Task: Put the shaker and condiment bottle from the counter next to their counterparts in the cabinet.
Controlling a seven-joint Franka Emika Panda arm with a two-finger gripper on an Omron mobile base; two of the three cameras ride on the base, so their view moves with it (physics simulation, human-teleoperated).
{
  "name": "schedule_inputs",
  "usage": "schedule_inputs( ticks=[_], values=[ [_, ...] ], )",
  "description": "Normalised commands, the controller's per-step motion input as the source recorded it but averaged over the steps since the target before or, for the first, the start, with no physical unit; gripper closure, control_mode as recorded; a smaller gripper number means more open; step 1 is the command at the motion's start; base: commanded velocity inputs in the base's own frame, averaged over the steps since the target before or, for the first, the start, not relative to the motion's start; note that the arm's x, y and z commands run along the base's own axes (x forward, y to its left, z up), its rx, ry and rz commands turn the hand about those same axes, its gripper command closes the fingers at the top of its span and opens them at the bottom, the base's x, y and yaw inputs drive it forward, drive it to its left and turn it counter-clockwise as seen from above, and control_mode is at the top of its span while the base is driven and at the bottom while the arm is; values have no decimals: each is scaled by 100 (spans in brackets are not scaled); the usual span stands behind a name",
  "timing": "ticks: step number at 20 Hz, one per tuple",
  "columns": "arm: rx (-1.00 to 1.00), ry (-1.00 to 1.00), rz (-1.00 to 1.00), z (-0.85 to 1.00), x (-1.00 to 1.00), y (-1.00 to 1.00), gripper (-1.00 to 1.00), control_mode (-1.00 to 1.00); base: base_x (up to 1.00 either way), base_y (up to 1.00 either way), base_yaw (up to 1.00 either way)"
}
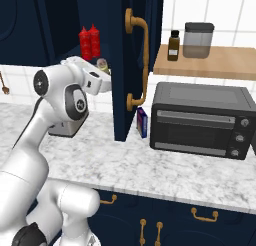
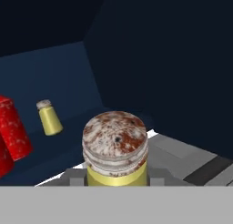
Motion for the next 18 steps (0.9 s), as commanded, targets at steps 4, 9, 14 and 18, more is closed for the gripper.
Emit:
schedule_inputs(
  ticks=[4, 9, 14, 18],
  values=[
    [0, 1, 8, 46, 0, 0, 100, -100, 0, 0, 0],
    [0, 1, 6, 43, -1, 0, 100, -100, 0, 0, 0],
    [-7, 15, 10, -5, 21, 31, 100, -100, 0, 0, 0],
    [-1, 5, 23, 0, 16, 0, 100, -100, 0, 0, 0]
  ],
)
